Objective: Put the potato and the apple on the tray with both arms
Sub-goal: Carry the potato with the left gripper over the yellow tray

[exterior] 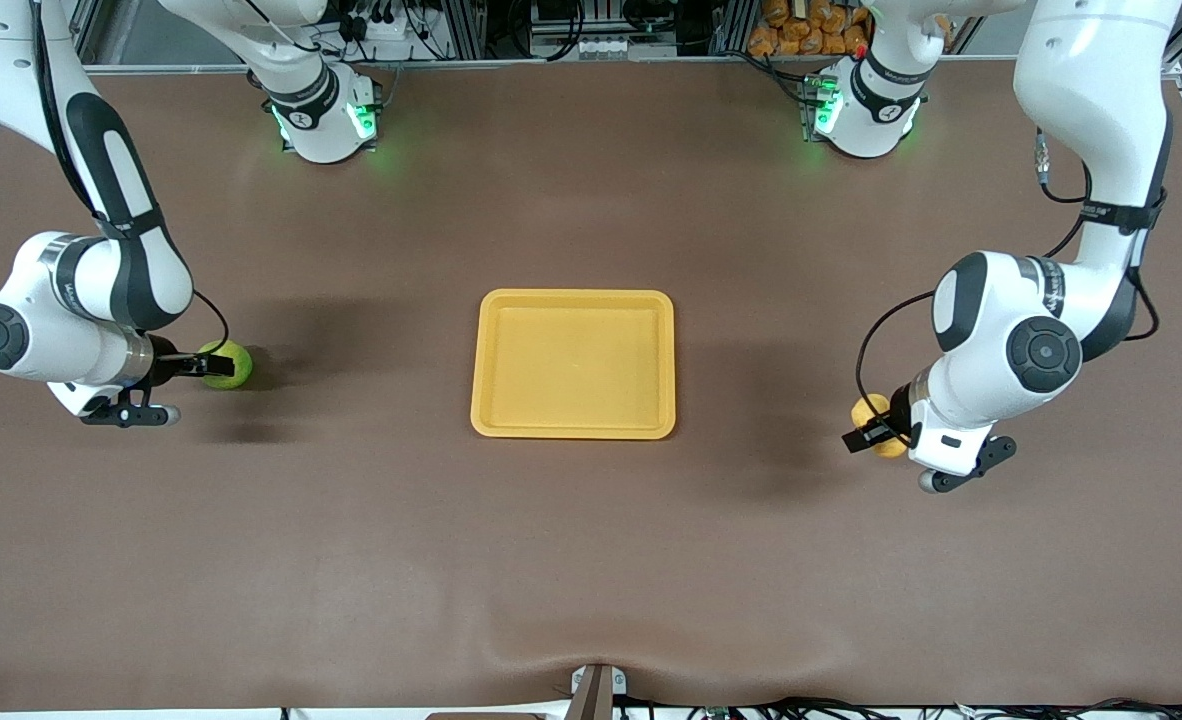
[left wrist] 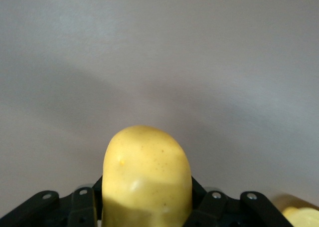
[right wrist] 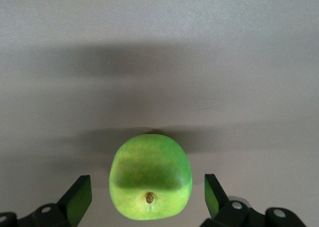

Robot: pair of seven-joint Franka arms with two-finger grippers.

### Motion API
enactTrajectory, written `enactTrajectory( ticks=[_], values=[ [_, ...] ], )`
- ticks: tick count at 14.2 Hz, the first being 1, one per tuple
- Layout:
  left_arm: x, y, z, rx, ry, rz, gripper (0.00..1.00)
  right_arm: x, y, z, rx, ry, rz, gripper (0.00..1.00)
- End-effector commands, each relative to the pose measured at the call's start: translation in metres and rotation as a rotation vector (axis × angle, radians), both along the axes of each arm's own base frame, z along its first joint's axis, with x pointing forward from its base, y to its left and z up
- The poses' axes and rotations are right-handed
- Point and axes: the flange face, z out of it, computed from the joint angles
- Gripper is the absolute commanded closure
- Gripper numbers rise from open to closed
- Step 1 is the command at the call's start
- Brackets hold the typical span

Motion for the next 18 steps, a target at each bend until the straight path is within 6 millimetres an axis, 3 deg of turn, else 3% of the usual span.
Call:
enactTrajectory(
  ticks=[1, 5, 8, 10, 11, 14, 18],
  values=[
    [-0.002, -0.043, 0.018, 0.021, 0.004, -0.02, 1.0, -0.01, -0.004, -0.009, -0.004, -0.03, 0.012, 0.0],
    [-0.023, -0.136, 0.039, 0.011, -0.021, -0.03, 1.0, -0.016, -0.012, -0.022, 0.001, -0.024, 0.018, 0.0],
    [-0.049, -0.222, 0.033, -0.002, -0.028, -0.068, 1.0, -0.018, -0.014, -0.029, -0.002, -0.039, 0.013, 0.0],
    [-0.063, -0.255, 0.026, -0.004, -0.025, -0.112, 1.0, -0.022, -0.013, -0.035, -0.001, -0.035, 0.013, 0.02],
    [-0.064, -0.269, 0.021, -0.009, -0.028, -0.128, 1.0, -0.023, -0.012, -0.035, 0.0, -0.033, 0.015, 0.11],
    [-0.081, -0.307, -0.011, 0.006, -0.001, -0.189, 1.0, -0.023, -0.014, -0.04, -0.001, -0.032, 0.012, 0.13],
    [-0.113, -0.34, -0.066, 0.105, 0.02, -0.327, 1.0, -0.021, -0.012, -0.035, 0.002, -0.03, 0.028, 0.96]
  ],
)
